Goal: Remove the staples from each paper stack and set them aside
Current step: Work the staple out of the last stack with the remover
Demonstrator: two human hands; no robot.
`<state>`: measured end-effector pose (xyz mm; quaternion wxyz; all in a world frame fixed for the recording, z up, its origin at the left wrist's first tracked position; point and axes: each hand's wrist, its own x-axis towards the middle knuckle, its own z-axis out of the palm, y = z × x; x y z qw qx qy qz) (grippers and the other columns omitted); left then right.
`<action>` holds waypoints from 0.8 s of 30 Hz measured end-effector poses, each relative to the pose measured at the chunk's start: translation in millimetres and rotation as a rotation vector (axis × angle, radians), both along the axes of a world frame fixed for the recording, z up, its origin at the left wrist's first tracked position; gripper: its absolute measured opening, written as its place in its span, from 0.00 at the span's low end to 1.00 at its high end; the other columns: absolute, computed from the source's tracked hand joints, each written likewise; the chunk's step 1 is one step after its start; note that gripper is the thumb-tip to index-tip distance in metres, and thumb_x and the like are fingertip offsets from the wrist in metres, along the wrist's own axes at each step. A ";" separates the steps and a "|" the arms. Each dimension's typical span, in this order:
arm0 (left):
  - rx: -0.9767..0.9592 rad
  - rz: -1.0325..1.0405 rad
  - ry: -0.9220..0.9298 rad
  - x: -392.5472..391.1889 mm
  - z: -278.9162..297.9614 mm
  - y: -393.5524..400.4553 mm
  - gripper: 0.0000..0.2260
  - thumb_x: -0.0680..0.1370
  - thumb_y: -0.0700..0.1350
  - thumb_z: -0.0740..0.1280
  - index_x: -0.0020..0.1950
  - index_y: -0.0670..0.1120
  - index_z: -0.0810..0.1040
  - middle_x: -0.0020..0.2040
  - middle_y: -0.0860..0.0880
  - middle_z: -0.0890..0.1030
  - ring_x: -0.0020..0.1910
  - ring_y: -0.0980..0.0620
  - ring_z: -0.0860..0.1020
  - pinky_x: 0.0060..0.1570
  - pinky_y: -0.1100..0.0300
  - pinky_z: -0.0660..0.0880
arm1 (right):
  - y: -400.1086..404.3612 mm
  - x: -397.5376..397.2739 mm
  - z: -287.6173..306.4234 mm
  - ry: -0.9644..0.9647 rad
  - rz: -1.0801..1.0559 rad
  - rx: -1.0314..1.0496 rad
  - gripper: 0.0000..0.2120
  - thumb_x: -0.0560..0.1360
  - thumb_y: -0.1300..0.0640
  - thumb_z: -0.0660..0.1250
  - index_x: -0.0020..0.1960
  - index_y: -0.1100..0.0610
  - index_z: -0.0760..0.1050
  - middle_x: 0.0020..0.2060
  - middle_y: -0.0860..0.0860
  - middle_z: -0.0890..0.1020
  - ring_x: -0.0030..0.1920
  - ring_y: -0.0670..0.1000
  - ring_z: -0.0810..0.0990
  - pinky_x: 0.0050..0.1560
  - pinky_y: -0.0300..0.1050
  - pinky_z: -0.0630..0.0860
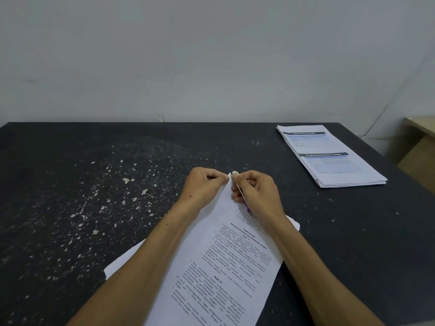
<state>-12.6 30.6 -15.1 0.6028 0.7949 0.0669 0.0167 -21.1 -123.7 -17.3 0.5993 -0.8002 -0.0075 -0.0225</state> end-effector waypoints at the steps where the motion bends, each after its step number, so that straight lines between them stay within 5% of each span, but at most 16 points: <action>1: 0.001 0.000 0.002 0.3 -0.3 0.2 0.04 0.79 0.45 0.73 0.50 0.48 0.88 0.47 0.53 0.87 0.50 0.56 0.83 0.47 0.61 0.76 | 0.3 -0.1 -0.3 -0.012 -0.004 -0.010 0.12 0.82 0.49 0.69 0.48 0.57 0.83 0.37 0.51 0.87 0.39 0.50 0.87 0.48 0.46 0.85; 10: -0.008 -0.031 0.009 -0.6 -0.9 3.0 0.05 0.80 0.46 0.72 0.49 0.48 0.88 0.46 0.53 0.87 0.50 0.53 0.85 0.54 0.55 0.81 | -2.5 -3.8 -1.9 -0.120 0.027 -0.101 0.10 0.81 0.47 0.69 0.49 0.54 0.79 0.36 0.51 0.86 0.37 0.51 0.86 0.47 0.53 0.85; 16: -0.004 -0.055 -0.007 -1.9 0.7 4.2 0.05 0.80 0.45 0.72 0.50 0.48 0.88 0.45 0.53 0.87 0.47 0.56 0.84 0.47 0.62 0.78 | -8.8 -4.5 0.1 -0.146 0.095 -0.052 0.09 0.81 0.48 0.70 0.51 0.54 0.80 0.38 0.53 0.85 0.39 0.58 0.84 0.44 0.57 0.85; 24: -0.031 -0.064 -0.020 -0.7 -1.0 5.0 0.05 0.80 0.44 0.72 0.50 0.47 0.88 0.45 0.53 0.87 0.46 0.61 0.83 0.45 0.67 0.75 | -7.3 -1.6 -1.9 -0.172 0.095 -0.105 0.08 0.81 0.48 0.70 0.52 0.52 0.81 0.39 0.49 0.85 0.38 0.53 0.86 0.45 0.57 0.85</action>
